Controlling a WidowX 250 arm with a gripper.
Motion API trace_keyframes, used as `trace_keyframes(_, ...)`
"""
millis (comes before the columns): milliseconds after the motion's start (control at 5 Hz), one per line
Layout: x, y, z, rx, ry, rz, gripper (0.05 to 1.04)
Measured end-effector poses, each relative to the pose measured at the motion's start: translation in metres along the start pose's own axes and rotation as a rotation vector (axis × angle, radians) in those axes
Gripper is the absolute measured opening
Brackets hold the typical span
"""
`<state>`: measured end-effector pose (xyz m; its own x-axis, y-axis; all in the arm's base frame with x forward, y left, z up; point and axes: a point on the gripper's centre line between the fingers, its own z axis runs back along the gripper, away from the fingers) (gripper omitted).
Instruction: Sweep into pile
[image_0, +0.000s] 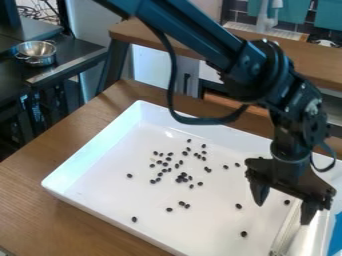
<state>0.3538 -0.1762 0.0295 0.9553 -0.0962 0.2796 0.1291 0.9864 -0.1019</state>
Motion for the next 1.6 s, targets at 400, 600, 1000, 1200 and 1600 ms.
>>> trace_keyframes(400,0.002,-0.011,-0.014,0.020,0.028,0.007,0.999)
trace_keyframes(600,0.004,-0.014,-0.018,0.037,0.032,0.014,0.961)
trace_keyframes(1000,0.002,-0.011,-0.028,0.070,0.066,0.053,0.390)
trace_keyframes(1200,-0.002,-0.008,-0.030,0.075,0.062,0.047,0.351)
trace_keyframes(1600,-0.010,0.030,-0.023,0.056,0.084,0.071,0.351)
